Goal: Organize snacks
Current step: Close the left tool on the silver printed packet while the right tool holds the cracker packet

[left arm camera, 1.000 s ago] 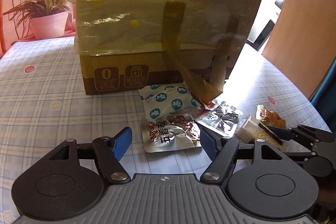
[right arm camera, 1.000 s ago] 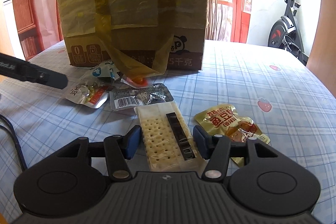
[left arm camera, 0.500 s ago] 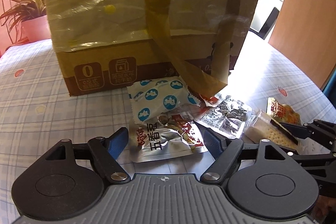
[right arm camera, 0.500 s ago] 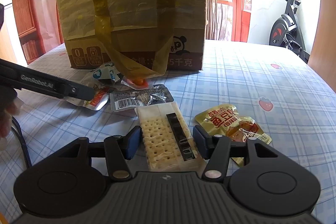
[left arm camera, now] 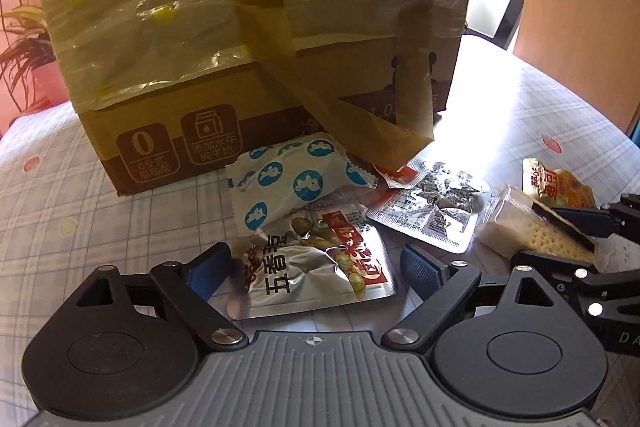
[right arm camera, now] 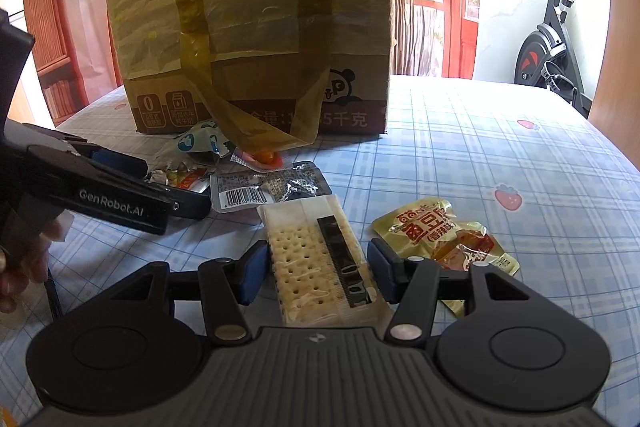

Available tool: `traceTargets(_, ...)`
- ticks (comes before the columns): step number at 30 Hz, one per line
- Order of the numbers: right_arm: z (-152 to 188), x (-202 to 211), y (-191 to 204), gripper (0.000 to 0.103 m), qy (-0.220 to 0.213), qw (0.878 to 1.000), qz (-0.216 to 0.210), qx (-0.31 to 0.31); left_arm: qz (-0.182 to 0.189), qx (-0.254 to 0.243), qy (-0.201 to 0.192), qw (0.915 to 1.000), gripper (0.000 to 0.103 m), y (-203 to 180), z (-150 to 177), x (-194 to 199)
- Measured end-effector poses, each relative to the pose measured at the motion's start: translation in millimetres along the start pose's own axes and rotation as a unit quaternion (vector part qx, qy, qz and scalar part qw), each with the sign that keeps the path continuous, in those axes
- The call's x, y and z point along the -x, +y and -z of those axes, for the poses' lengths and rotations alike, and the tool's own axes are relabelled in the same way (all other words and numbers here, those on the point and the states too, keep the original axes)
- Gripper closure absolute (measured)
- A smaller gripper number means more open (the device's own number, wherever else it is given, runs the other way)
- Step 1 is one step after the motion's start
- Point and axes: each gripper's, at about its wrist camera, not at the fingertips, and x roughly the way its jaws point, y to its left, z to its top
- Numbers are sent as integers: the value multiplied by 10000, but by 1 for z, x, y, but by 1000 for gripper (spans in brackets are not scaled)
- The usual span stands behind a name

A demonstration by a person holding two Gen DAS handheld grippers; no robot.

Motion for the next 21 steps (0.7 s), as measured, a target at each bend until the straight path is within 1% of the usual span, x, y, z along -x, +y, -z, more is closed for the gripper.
traceTargets(3,0,0,0,46,0,10000,-3,-3,-3,0,-39,10000,17,3,1,3)
traceTargets(5,0,0,0,46,-1,10000,-4,-7,12,-17,-92,10000,28,6,3,6)
traceTargets(6,0,0,0,46,-2,10000,-5,-8,32,-10,-106,9999,30,8,5,8)
traceTargets(8,0,0,0,46,-2,10000,-5,-6,55,8,-122,9999,39,11,7,12)
traceTargets(9,0,0,0,46,-2,10000,-6,-7,60,32,-125,9999,41,14,8,14)
traceTargets(10,0,0,0,46,-2,10000,-6,-8,59,60,-128,9999,46,16,9,16)
traceTargets(11,0,0,0,46,-2,10000,-7,-7,61,81,-138,9999,49,17,10,18)
traceTargets(17,0,0,0,46,-1,10000,-18,-15,240,191,-199,9993,54,23,16,30)
traceTargets(21,-1,0,-1,46,-2,10000,-20,-18,241,227,-305,9990,55,22,17,37)
